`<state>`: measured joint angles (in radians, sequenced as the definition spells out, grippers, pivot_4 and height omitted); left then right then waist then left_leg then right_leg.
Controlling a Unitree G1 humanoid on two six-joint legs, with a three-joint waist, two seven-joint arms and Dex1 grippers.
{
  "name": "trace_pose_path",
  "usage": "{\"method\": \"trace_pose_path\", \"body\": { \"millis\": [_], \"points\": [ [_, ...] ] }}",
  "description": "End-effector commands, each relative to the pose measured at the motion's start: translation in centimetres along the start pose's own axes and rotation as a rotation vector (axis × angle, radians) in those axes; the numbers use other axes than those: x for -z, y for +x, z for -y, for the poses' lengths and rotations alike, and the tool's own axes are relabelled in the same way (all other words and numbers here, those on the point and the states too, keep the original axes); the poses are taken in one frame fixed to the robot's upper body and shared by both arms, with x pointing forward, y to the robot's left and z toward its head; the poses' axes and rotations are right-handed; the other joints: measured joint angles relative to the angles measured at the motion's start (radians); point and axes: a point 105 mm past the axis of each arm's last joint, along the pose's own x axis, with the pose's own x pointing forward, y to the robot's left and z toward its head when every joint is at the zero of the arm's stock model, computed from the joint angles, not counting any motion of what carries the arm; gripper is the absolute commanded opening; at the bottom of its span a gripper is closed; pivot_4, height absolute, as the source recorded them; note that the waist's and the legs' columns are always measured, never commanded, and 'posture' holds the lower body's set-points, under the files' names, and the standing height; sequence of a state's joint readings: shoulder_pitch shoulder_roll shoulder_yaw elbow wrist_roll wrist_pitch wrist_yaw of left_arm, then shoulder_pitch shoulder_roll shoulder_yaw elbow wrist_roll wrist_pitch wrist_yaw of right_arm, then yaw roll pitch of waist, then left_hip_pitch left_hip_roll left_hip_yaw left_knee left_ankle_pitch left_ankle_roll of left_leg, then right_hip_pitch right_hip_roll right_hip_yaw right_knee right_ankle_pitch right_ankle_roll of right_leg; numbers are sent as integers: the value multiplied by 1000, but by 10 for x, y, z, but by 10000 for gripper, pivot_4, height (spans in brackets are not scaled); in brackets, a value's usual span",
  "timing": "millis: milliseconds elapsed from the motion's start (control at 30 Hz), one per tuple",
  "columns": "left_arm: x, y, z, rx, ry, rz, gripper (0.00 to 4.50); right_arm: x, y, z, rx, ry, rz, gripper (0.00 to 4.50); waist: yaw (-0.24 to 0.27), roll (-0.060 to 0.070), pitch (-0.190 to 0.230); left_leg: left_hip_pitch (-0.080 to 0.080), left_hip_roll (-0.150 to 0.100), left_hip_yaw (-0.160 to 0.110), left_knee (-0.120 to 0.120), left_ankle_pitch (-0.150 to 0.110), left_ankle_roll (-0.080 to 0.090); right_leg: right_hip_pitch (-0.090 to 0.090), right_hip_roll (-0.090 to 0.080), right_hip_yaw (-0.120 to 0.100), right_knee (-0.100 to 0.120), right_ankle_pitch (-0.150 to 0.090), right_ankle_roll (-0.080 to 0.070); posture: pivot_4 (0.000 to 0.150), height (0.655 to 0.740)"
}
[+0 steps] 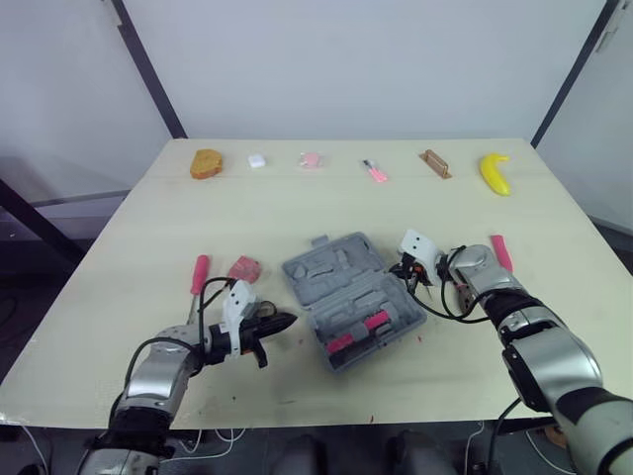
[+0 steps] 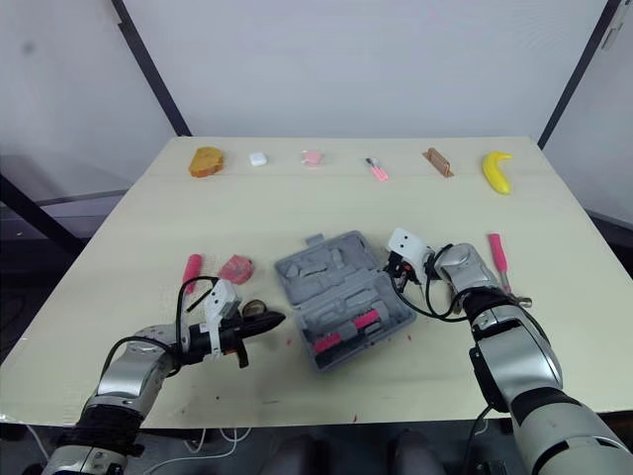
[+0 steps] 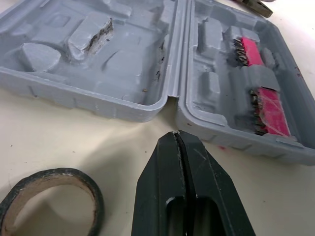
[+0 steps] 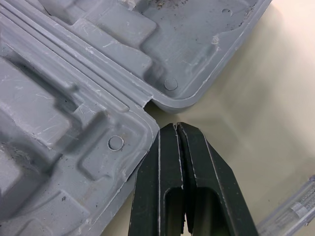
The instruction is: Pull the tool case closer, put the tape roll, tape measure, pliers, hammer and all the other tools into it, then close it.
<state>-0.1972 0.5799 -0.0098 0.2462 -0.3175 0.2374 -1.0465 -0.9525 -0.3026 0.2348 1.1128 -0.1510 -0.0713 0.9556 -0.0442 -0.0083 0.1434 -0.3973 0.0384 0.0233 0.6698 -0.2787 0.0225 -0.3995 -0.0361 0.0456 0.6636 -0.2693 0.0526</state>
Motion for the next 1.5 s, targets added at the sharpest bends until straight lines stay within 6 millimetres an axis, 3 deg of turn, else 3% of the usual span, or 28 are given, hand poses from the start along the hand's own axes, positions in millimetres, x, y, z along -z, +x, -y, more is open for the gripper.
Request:
{"method": "trace_pose_path", "body": {
  "millis": [33,433,800,1367,1500],
  "points": [
    [-4,4,0,6,8,7,0,-11,2,-2,-11,-30,38,607,-1,0,0,0,0,0,0,0,0,0,0,0,0,0,0,1500,7400],
    [7,22,-2,-4,28,-39,0,-17,3,1,3,-39,53,607,0,0,0,0,0,0,0,0,0,-1,0,0,1,0,0,1500,7400],
    [3,31,3,3,34,0,0,-17,3,-4,-34,-47,51,607,2,0,0,0,0,0,0,0,0,-1,0,0,1,0,0,1500,7400],
    [6,26,14,56,52,-41,0,0,-8,-41,-259,-13,48,607,2,0,0,0,0,0,0,0,0,0,0,0,1,0,0,1500,7400],
    [9,27,26,117,61,-71,0,8,-21,-63,-331,23,46,607,6,0,0,0,0,0,0,0,0,0,0,0,1,0,0,1500,7400]
  ]
}}
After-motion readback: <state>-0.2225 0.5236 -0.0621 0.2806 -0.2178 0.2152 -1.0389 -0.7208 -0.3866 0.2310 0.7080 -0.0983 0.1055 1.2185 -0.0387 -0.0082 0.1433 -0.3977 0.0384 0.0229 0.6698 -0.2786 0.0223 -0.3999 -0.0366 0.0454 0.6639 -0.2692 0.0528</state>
